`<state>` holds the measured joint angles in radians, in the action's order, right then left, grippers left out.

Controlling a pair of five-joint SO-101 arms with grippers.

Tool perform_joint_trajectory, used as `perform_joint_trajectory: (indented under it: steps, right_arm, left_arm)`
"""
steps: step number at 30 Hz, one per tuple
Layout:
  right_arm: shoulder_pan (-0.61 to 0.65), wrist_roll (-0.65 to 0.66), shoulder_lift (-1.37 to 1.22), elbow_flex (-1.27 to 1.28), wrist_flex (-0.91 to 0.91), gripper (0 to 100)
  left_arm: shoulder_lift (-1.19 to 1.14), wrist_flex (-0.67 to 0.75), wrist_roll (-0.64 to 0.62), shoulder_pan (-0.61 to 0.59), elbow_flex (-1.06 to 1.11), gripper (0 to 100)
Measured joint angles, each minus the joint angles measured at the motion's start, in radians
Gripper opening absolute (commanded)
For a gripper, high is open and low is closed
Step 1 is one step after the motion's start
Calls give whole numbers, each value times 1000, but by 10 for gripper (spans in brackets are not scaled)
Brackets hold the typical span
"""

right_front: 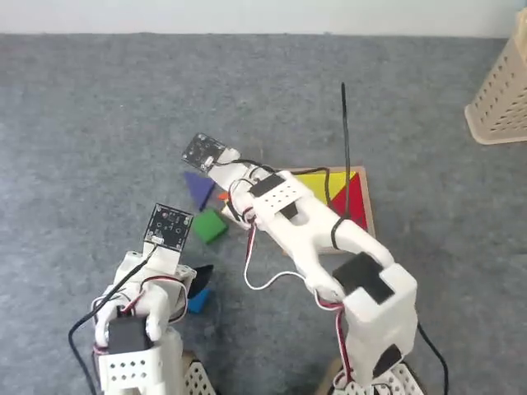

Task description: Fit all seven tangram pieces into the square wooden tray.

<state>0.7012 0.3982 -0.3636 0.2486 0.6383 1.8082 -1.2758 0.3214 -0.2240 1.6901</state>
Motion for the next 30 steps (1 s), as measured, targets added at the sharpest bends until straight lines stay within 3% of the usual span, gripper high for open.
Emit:
perform_joint_trajectory:
  steps: [3,10,18,30]
  right_arm:
    - [0,3,-40,-44,25,229]
    - [-2,3,-72,-115,130,45]
    - [-35,-100,-57,-127,172,38]
    - [-112,-218,468,164,262,37]
  left_arm:
    - [0,0,0,0,0,353]
    - [0,0,0,0,0,353]
    - [0,0,0,0,0,353]
    - [0,0,0,0,0,353]
